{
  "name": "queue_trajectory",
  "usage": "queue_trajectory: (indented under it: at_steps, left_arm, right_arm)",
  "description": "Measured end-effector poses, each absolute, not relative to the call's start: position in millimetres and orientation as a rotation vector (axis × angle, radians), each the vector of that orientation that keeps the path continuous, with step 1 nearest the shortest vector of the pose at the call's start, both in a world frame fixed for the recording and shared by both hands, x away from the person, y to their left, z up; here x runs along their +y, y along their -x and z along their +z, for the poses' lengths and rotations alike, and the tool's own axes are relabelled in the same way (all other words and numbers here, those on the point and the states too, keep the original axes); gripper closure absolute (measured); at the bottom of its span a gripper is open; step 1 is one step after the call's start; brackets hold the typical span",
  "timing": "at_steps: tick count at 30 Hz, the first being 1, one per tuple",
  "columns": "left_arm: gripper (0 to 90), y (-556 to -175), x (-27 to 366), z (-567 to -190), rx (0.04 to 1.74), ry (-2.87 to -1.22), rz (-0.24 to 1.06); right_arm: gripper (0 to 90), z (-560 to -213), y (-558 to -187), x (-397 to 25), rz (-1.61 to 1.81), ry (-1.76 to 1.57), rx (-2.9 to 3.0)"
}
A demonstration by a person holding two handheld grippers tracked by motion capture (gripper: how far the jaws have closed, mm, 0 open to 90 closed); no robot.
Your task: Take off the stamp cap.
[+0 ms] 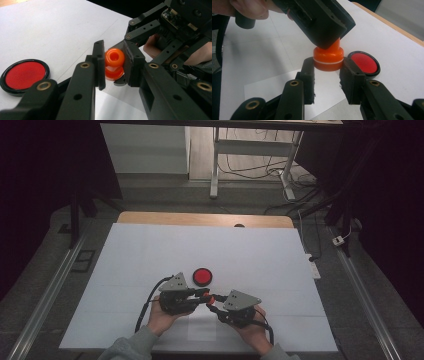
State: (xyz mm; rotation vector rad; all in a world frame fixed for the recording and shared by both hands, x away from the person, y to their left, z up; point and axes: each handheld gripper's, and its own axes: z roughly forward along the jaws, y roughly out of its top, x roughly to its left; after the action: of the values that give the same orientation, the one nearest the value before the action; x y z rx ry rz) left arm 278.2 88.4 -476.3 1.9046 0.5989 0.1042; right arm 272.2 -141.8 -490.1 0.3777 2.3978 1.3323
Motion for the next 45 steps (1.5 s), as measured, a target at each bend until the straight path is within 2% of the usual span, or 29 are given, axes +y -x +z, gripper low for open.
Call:
queue_trajectory:
  at_steps: [16, 19, 22, 26, 45]
  left_arm:
    - [73.1, -277.6, 88.8, -476.1, 0.591, -1.894, 0.114]
    - [73.1, -279.9, 105.6, -468.3, 0.636, -1.799, 0.142]
    - [73.1, -283.2, 123.4, -464.7, 0.671, -1.765, 0.146]
    - [73.0, -283.9, 118.6, -466.6, 0.652, -1.797, 0.124]
    - [72.9, -286.0, 115.4, -472.1, 0.659, -1.838, 0.117]
  right_arm:
    - [64.9, -488.4, -271.1, -141.5, 1.323, -0.377, 2.385]
    - [65.0, -493.8, -273.2, -142.9, 1.215, -0.408, 2.392]
    - [65.0, -498.2, -278.4, -154.8, 1.342, -0.493, 2.402]
    - [65.0, -488.6, -276.4, -152.2, 1.336, -0.461, 2.374]
    - [64.8, -494.5, -280.9, -164.3, 1.308, -0.515, 2.363]
